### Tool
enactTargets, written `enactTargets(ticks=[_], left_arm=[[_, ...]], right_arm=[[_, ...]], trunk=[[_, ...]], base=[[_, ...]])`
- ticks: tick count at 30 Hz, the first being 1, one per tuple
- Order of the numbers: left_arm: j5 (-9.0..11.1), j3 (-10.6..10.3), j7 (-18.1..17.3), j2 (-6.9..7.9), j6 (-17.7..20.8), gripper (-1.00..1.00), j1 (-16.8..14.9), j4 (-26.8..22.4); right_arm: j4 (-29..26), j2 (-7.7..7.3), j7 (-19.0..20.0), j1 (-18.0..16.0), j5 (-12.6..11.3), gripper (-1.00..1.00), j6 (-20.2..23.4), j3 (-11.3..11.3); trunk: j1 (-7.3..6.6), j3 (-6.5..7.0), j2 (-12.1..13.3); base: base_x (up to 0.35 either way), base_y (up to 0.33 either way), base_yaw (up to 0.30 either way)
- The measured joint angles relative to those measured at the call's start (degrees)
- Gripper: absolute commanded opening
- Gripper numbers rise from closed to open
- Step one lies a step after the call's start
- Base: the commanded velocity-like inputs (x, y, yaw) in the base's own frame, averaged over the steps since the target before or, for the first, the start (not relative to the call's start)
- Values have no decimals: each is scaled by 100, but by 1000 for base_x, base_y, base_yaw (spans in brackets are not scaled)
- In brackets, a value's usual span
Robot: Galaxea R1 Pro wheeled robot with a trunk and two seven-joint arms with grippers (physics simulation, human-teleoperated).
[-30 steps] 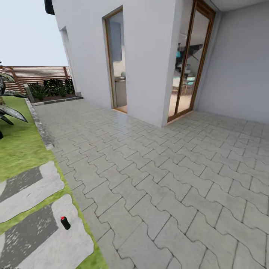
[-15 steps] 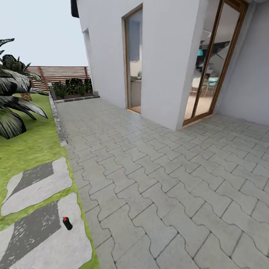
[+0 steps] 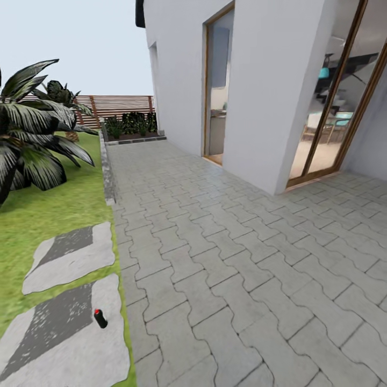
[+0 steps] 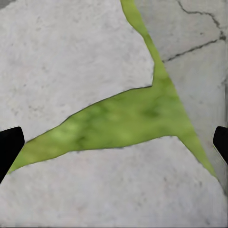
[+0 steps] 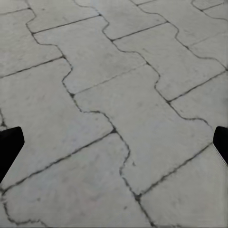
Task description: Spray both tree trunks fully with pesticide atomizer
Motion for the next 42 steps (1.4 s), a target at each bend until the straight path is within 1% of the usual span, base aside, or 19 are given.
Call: enactTargets(ticks=[20, 31, 36, 42], left_arm=[[0, 0, 1, 8, 0, 100, 0, 0], [0, 0, 1, 9, 3, 100, 0, 3], [6, 2, 1, 9, 6, 100, 0, 1], [8, 2, 1, 9, 8, 100, 0, -1]], right_arm=[[0, 0, 0, 0, 0, 100, 0, 3], [0, -1, 0, 0, 0, 100, 1, 3], [1, -1, 1, -1, 0, 100, 1, 3], [1, -1, 2, -1, -1, 100, 2, 2]], trunk=[[0, 0, 0], [1, 0, 0], [1, 0, 0], [1, 0, 0]], base=[[122, -261, 277], [37, -256, 277], [1, -152, 277], [0, -31, 277]])
